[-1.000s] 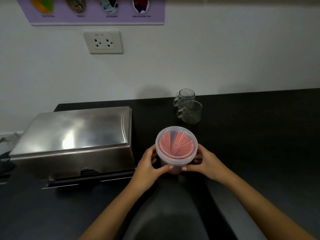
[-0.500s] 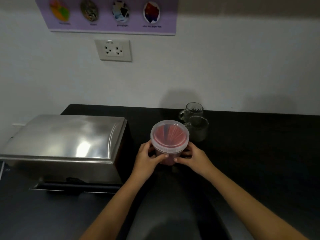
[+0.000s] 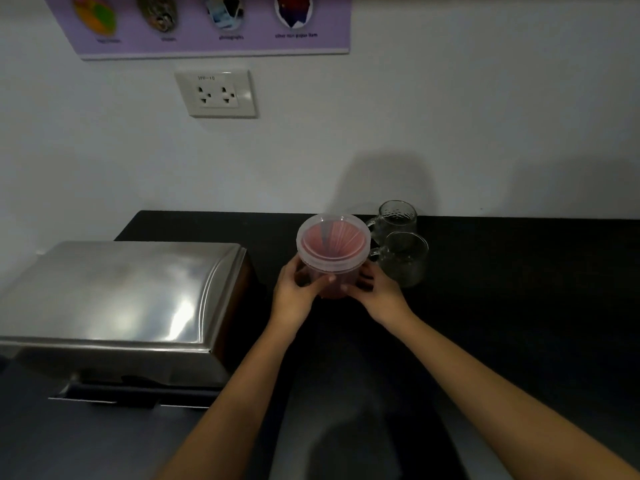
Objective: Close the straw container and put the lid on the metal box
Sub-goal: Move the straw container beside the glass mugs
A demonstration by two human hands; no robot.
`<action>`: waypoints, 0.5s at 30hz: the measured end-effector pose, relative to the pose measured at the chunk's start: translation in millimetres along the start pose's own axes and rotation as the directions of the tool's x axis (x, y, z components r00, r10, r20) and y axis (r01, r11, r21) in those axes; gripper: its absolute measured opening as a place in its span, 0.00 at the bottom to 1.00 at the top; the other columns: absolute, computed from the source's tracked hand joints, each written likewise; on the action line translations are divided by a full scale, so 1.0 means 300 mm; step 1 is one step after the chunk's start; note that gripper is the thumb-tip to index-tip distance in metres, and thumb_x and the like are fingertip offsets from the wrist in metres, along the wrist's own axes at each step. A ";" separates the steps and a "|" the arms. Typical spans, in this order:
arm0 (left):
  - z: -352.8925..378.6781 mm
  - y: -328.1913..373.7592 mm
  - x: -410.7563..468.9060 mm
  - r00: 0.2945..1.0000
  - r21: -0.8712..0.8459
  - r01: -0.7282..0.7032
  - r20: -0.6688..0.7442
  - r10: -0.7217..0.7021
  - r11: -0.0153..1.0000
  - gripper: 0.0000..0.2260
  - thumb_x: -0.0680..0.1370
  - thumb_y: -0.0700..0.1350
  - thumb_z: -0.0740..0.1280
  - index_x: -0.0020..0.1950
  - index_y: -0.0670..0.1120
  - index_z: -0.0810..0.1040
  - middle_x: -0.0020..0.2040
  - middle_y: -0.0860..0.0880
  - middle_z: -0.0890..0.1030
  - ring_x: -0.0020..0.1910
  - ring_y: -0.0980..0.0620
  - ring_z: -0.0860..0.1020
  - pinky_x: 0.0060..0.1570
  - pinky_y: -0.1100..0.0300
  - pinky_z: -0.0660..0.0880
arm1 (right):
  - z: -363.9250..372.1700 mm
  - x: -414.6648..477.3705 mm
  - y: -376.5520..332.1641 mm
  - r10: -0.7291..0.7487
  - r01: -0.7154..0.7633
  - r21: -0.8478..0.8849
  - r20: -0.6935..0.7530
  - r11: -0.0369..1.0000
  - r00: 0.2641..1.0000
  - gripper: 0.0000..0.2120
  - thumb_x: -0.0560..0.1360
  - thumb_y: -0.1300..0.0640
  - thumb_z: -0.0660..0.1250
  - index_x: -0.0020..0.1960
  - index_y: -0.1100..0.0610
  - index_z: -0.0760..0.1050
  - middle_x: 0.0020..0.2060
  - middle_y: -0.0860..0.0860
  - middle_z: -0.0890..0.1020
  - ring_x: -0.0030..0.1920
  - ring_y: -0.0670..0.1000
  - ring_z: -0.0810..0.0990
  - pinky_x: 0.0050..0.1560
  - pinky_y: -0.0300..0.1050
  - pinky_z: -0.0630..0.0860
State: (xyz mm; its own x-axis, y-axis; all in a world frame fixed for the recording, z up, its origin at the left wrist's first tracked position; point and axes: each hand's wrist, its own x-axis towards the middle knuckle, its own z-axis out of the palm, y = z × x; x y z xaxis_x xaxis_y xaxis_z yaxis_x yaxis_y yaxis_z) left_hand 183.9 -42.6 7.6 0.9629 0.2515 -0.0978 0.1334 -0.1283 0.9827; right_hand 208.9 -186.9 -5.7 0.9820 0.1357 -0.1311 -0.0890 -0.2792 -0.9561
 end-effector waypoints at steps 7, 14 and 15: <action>0.013 0.000 0.033 0.999 -0.026 -0.022 -0.035 0.021 0.999 0.25 0.70 0.44 0.72 0.66 0.49 0.70 0.65 0.47 0.74 0.61 0.54 0.74 0.50 0.64 0.75 | 0.041 0.031 -0.008 -0.008 0.011 0.033 -0.097 0.999 0.995 0.27 0.70 0.62 0.69 0.67 0.57 0.65 0.61 0.55 0.76 0.58 0.46 0.74 0.56 0.38 0.70; 0.044 0.005 0.086 1.000 -0.030 -0.009 -0.029 0.008 1.000 0.25 0.71 0.44 0.71 0.67 0.47 0.70 0.65 0.43 0.73 0.62 0.47 0.74 0.60 0.47 0.74 | 0.066 0.056 -0.013 -0.010 0.010 0.004 -0.191 1.000 0.982 0.24 0.73 0.60 0.66 0.67 0.58 0.65 0.60 0.57 0.77 0.60 0.53 0.75 0.56 0.38 0.69; 0.046 0.004 0.092 0.999 -0.032 -0.002 -0.035 0.001 0.999 0.25 0.71 0.44 0.71 0.67 0.47 0.69 0.65 0.43 0.73 0.62 0.47 0.75 0.60 0.47 0.74 | 0.069 0.057 -0.014 -0.010 0.013 0.013 -0.197 1.000 0.980 0.24 0.73 0.60 0.65 0.67 0.58 0.65 0.60 0.58 0.77 0.60 0.53 0.75 0.55 0.37 0.69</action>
State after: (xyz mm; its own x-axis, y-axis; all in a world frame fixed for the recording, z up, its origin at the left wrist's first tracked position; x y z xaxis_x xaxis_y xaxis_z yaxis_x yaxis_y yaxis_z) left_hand 214.0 -49.2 4.0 0.9541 0.2853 -0.0915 0.1241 -0.0984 0.9874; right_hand 222.7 -163.6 -9.4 0.9964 -0.0513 -0.0670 -0.0783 -0.2647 -0.9611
